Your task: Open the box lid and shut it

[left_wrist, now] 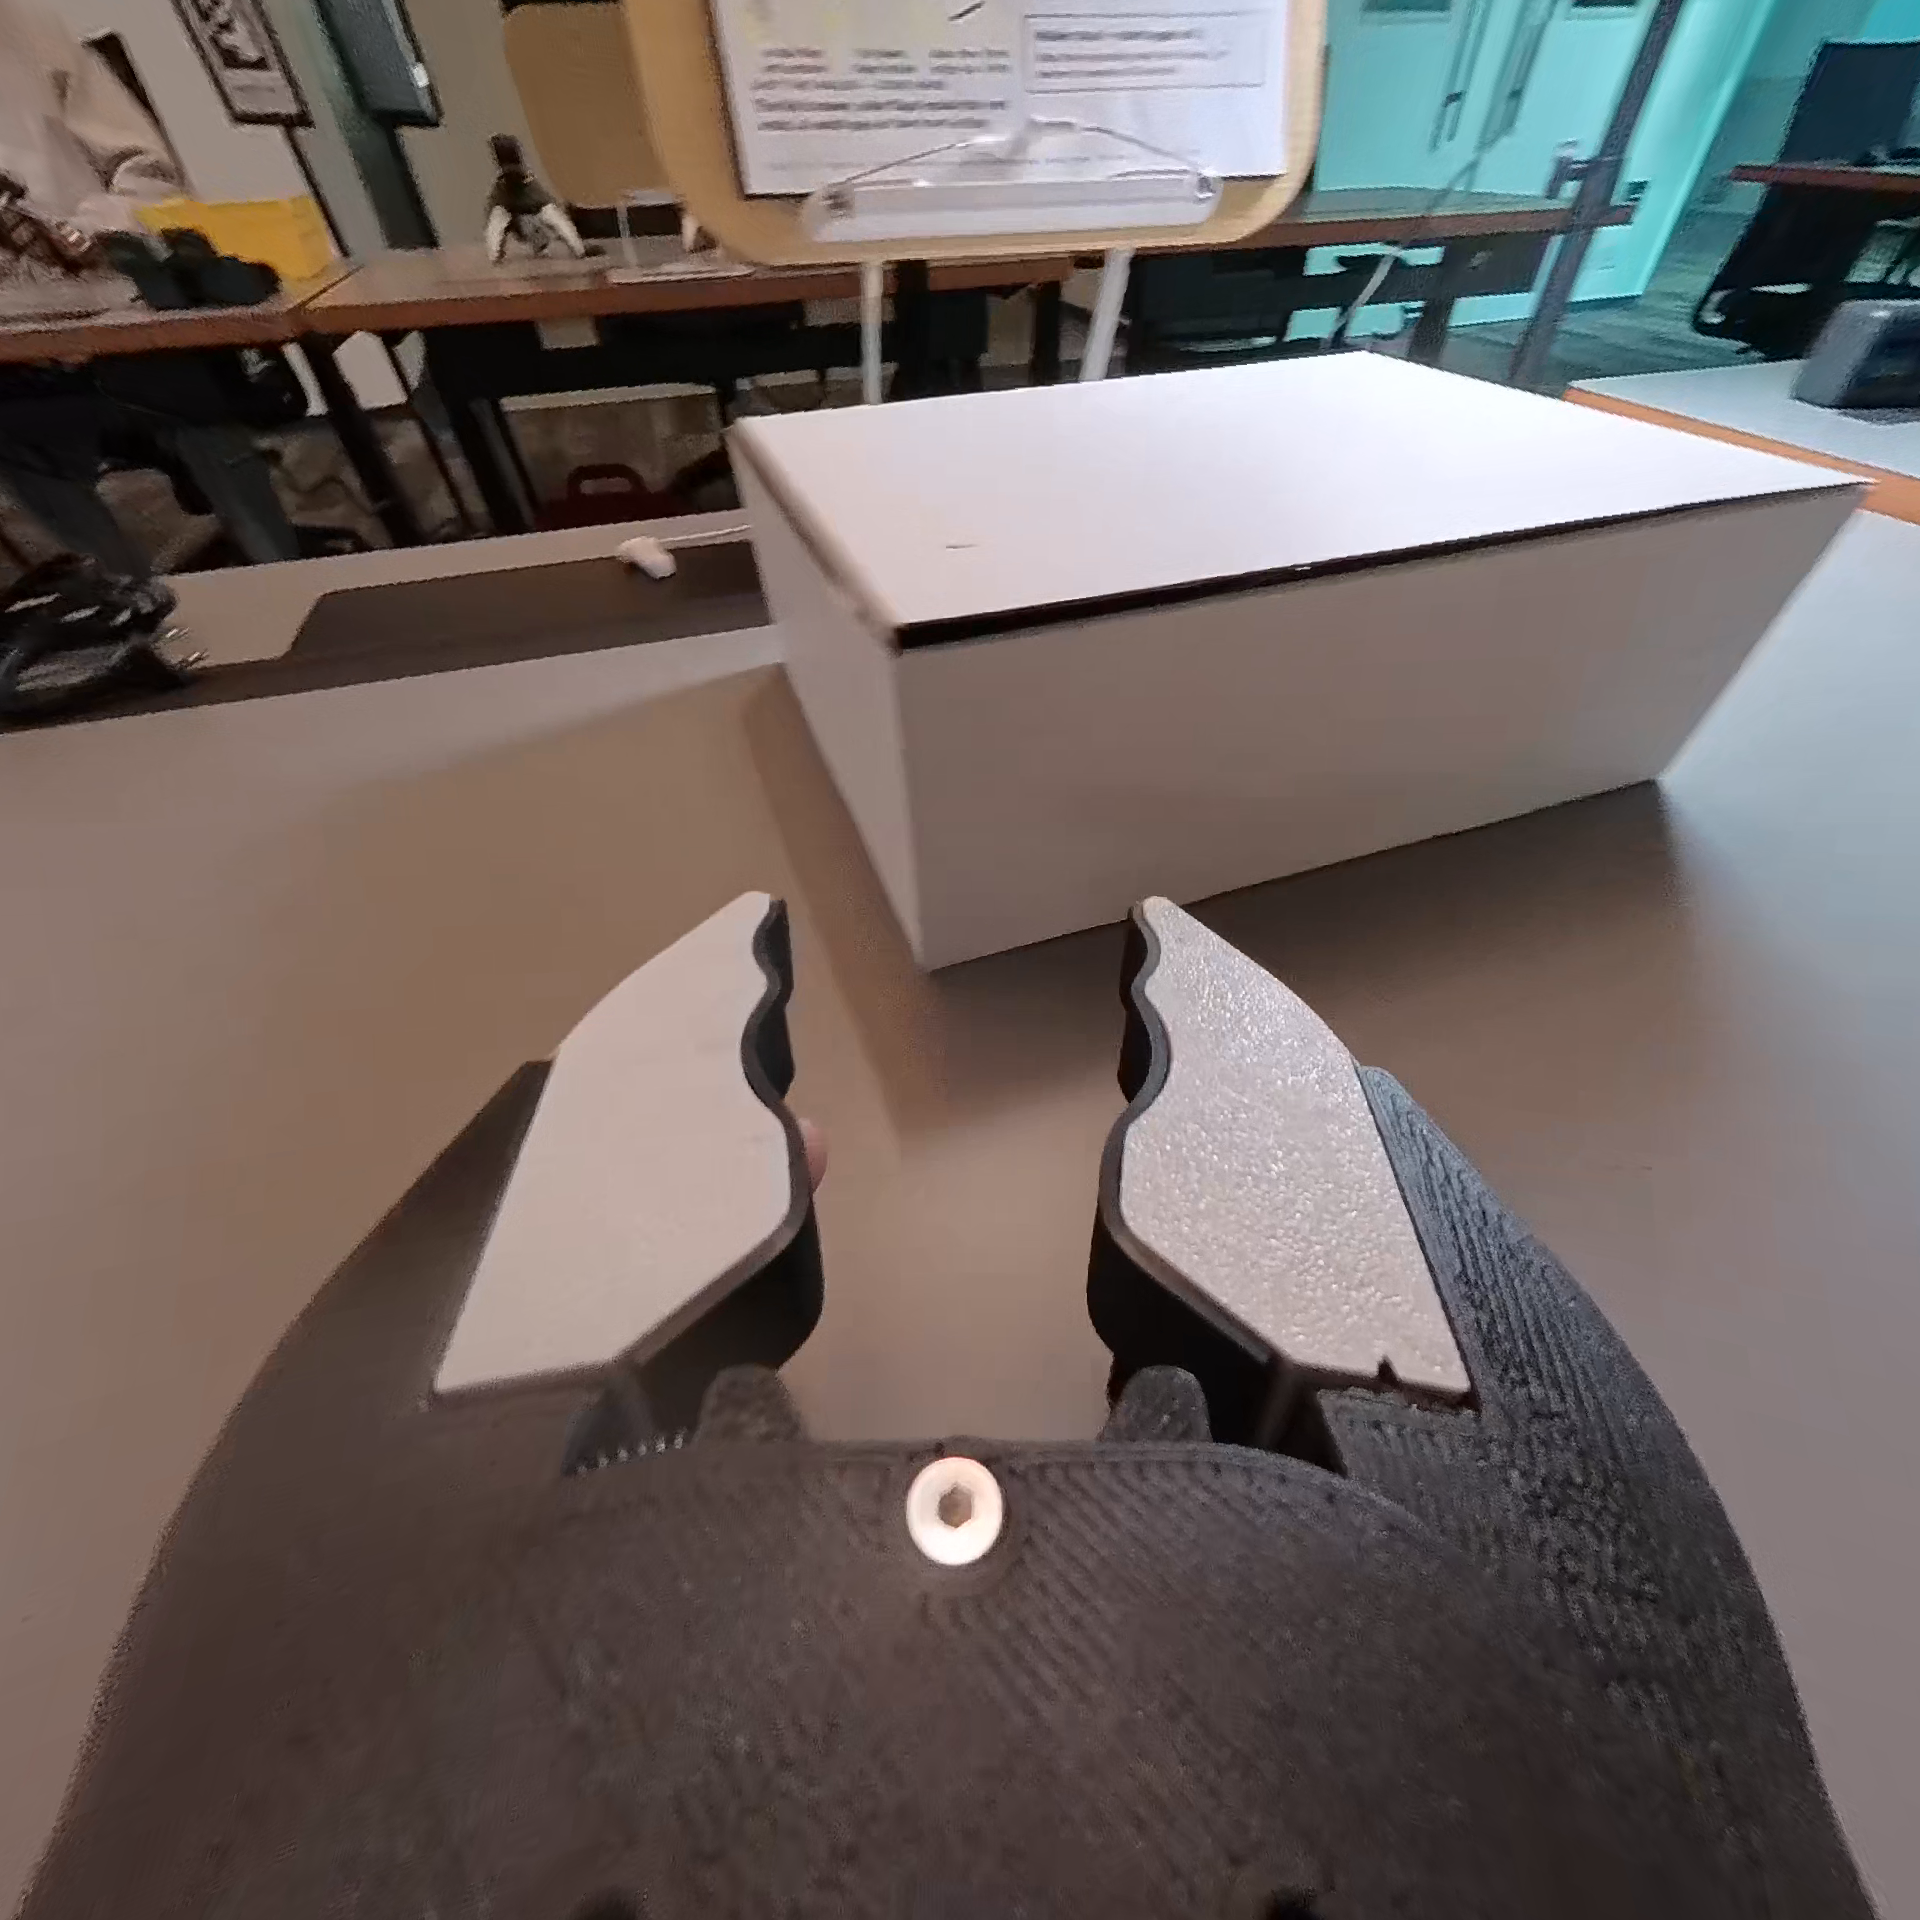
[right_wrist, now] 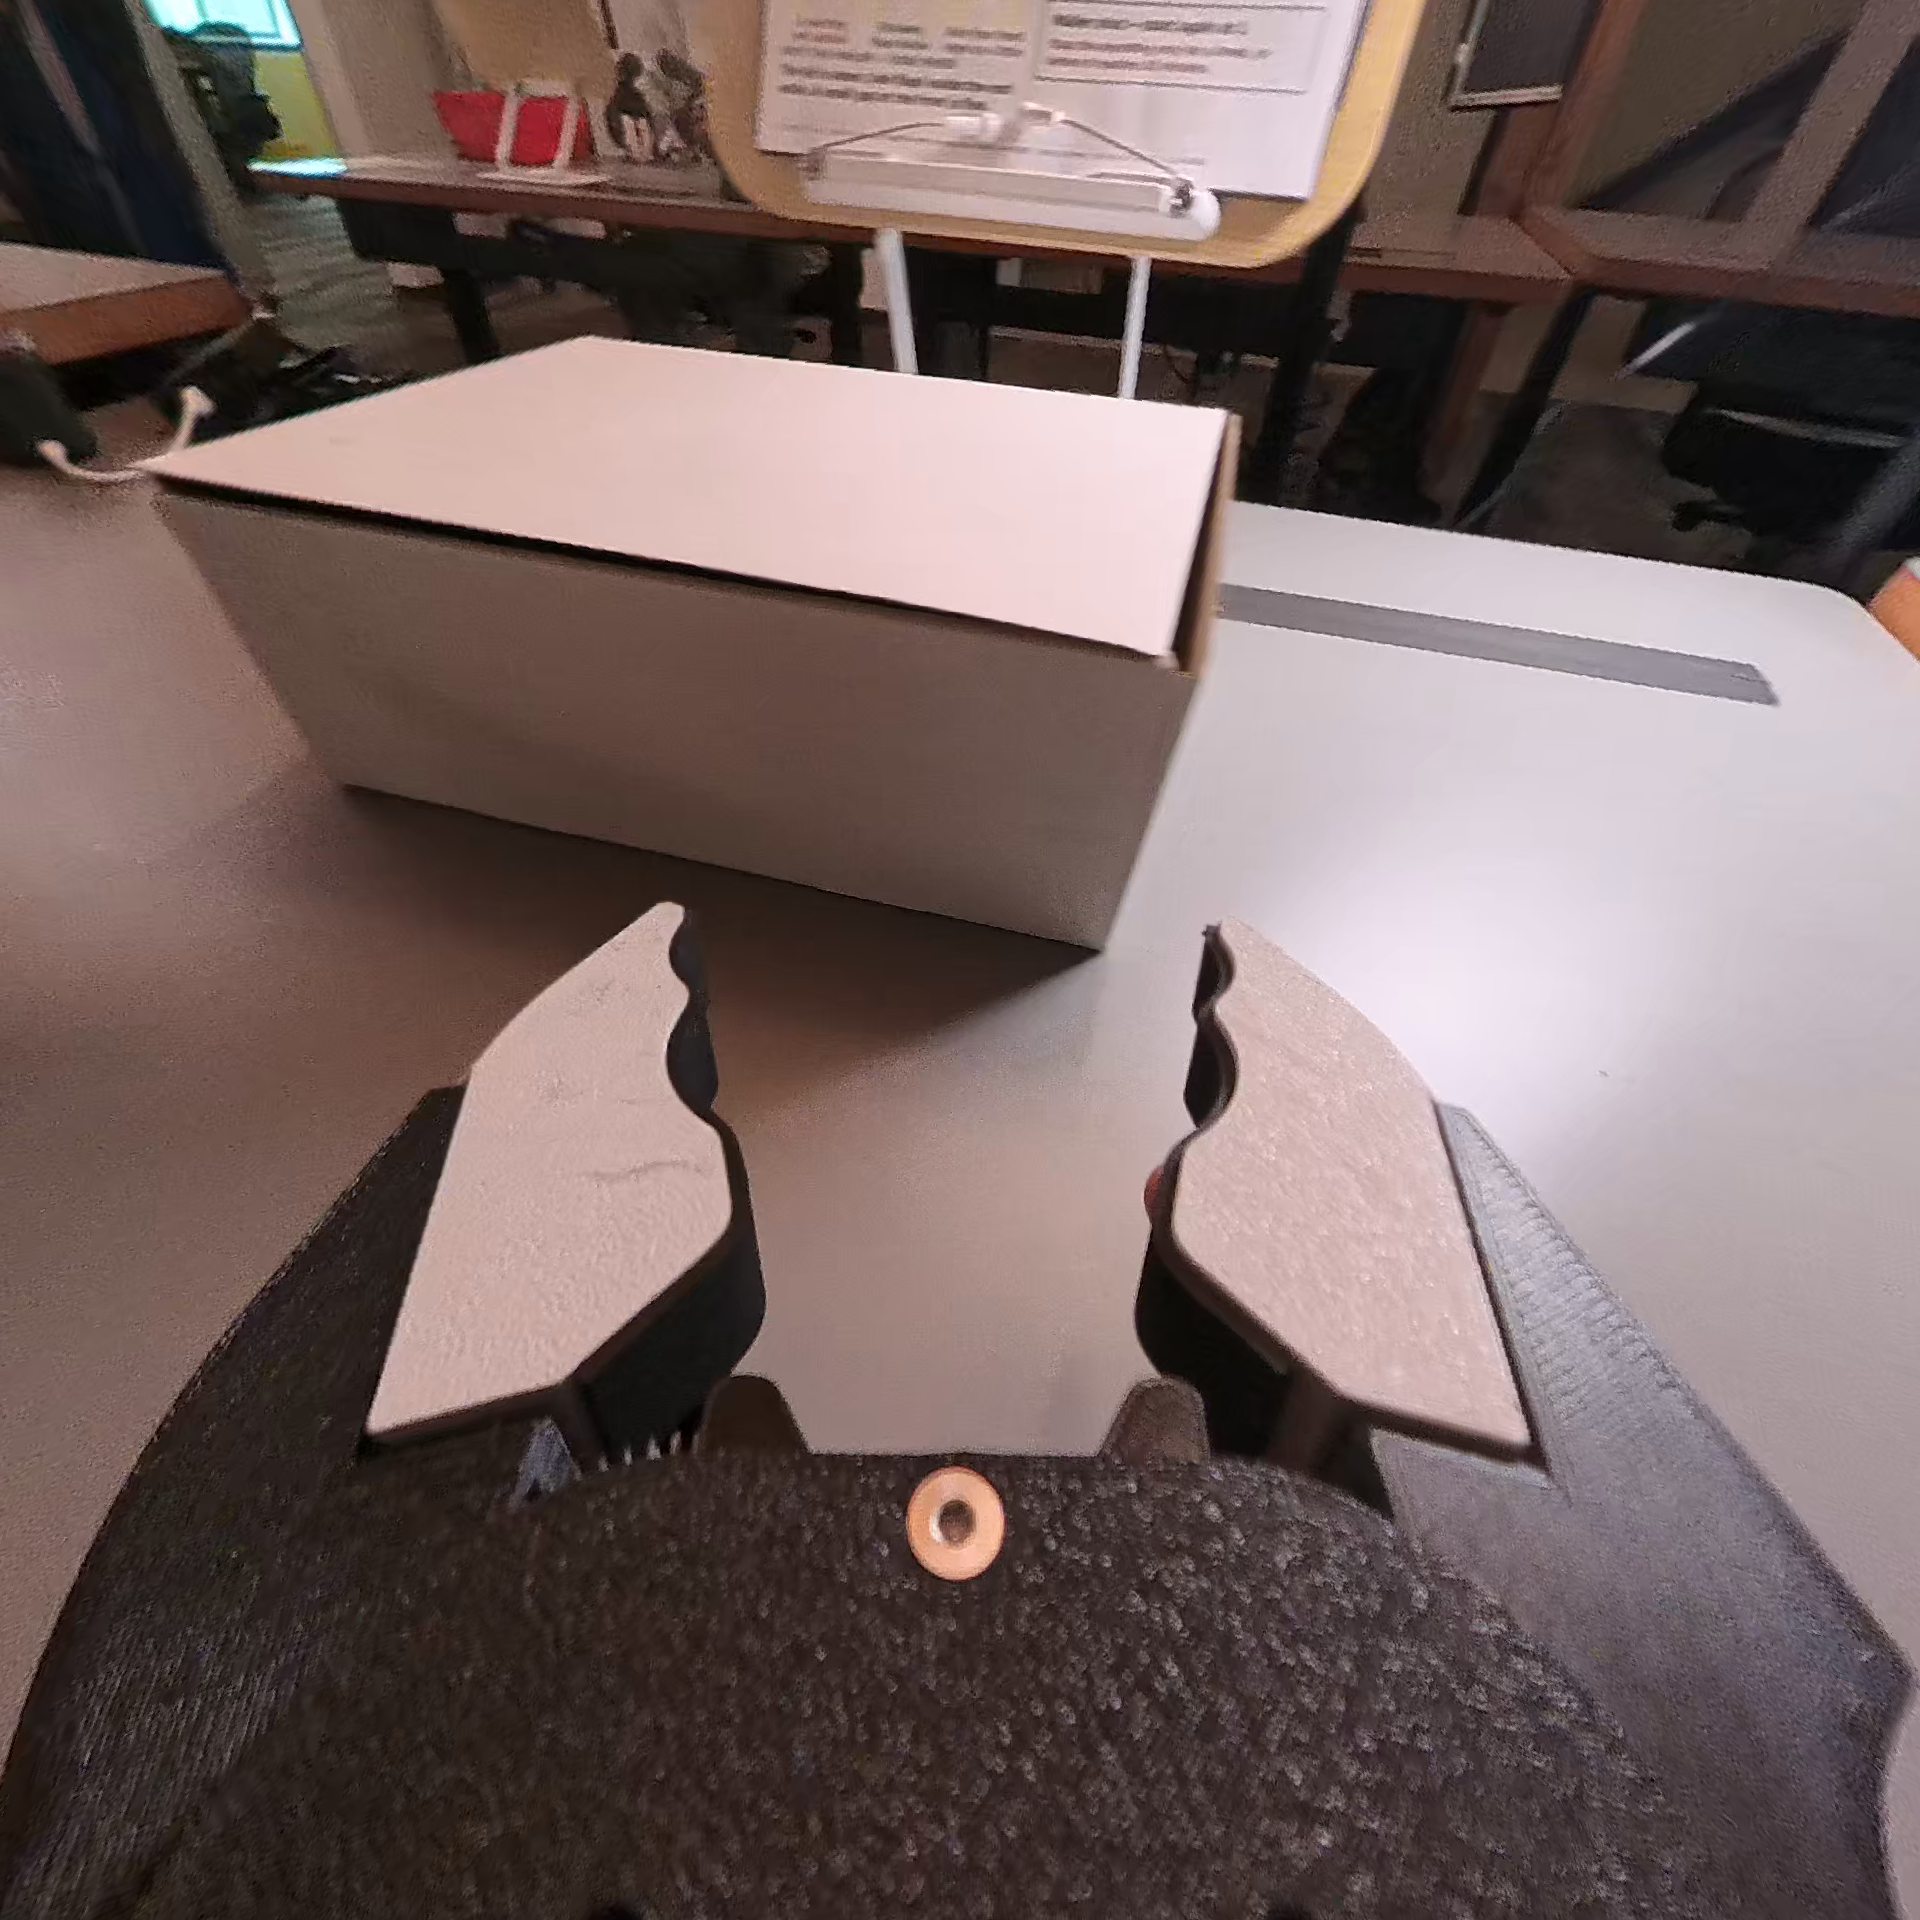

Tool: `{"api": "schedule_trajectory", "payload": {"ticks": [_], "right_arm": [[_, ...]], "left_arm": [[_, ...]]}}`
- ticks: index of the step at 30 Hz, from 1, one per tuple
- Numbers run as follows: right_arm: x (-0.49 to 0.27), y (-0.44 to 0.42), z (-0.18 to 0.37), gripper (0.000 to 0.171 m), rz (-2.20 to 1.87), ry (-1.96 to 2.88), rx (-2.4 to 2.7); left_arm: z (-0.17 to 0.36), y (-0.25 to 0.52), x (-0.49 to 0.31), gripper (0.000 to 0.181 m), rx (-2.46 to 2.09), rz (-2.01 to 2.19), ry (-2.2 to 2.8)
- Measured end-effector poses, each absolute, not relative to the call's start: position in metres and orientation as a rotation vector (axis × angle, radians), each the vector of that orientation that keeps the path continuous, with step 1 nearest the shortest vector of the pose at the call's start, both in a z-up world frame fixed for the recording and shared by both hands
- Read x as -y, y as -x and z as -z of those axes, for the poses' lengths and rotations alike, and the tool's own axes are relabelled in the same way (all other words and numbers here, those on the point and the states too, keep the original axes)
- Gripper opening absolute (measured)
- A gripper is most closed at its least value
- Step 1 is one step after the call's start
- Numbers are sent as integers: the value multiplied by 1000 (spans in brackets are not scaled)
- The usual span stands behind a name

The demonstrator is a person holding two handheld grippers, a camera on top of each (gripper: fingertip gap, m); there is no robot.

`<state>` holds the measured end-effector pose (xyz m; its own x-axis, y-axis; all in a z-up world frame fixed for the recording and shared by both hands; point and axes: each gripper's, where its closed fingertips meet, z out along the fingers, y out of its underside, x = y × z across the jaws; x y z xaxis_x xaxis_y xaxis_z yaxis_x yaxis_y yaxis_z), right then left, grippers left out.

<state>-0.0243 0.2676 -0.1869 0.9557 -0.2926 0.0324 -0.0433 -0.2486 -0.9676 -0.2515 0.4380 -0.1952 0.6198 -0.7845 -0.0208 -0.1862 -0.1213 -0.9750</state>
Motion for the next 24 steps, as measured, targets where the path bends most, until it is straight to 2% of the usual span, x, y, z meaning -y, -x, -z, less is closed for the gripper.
{"api": "schedule_trajectory", "payload": {"ticks": [7,24], "right_arm": [[-238,-23,187,89,216,1781,-389],[-244,-13,195,87,200,1832,-338]], "left_arm": [[200,283,-473,61,-728,567,1713],[208,283,-474,56,-749,549,1736]]}}
